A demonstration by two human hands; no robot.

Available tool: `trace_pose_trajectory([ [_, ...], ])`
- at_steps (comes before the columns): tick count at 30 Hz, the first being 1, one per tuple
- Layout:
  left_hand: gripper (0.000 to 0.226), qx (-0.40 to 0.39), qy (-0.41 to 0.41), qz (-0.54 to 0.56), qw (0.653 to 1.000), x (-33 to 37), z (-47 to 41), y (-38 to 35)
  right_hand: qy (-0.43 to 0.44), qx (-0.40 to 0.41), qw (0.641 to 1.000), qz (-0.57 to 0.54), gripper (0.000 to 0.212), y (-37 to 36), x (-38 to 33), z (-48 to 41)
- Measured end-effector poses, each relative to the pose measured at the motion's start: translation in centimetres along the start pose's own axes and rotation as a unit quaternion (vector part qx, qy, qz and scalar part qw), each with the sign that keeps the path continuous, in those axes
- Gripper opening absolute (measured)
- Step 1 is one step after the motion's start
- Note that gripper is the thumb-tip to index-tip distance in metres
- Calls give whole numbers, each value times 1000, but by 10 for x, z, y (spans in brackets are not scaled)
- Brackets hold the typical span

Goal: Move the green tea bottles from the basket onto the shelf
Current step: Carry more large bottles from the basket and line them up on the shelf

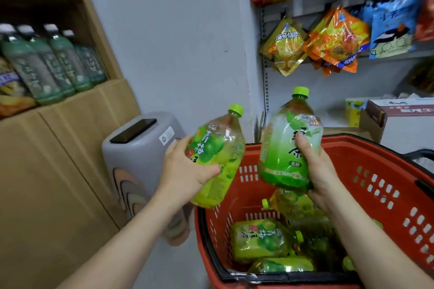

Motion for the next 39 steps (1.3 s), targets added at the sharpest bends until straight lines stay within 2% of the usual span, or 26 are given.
trace_pose_trajectory([
  [2,65,30,35,122,991,-12,7,25,14,-38,999,33,67,-34,-4,4],
  [4,50,48,46,179,982,-18,18,49,35,-67,995,59,65,-75,-10,11],
  [7,48,94,67,221,968,-28,41,98,54,-118,988,79,63,-147,-13,23],
  [9,49,130,69,227,963,-37,59,142,54,-147,984,83,73,-196,-10,33],
  [12,68,185,77,191,961,-50,92,216,55,-210,973,79,78,-275,-3,56],
  [14,69,226,87,180,954,-63,119,266,56,-256,962,72,73,-333,-1,77],
  [19,92,318,98,61,941,-93,194,407,78,-379,921,47,79,-483,11,147],
  [23,116,413,145,-89,895,-104,260,506,107,-463,879,34,70,-598,24,216],
  [27,117,488,168,-124,848,-130,324,587,140,-497,856,27,69,-693,35,274],
  [30,114,516,185,-146,824,-150,362,634,94,-525,846,-3,70,-746,56,305],
  [35,112,525,203,-177,808,-185,395,680,45,-551,833,-11,63,-801,92,329],
  [39,120,531,199,-162,808,-207,404,692,12,-588,808,-6,69,-826,115,334],
])
Point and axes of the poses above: each hand's wrist, its own z-axis away from the middle knuckle, its own y-axis out of the back of the hand, x = y × z, the point moved 7 cm from there along -z, towards the middle knuckle, and after that the axes turned 8 degrees about -x, right-handed, at the moved point
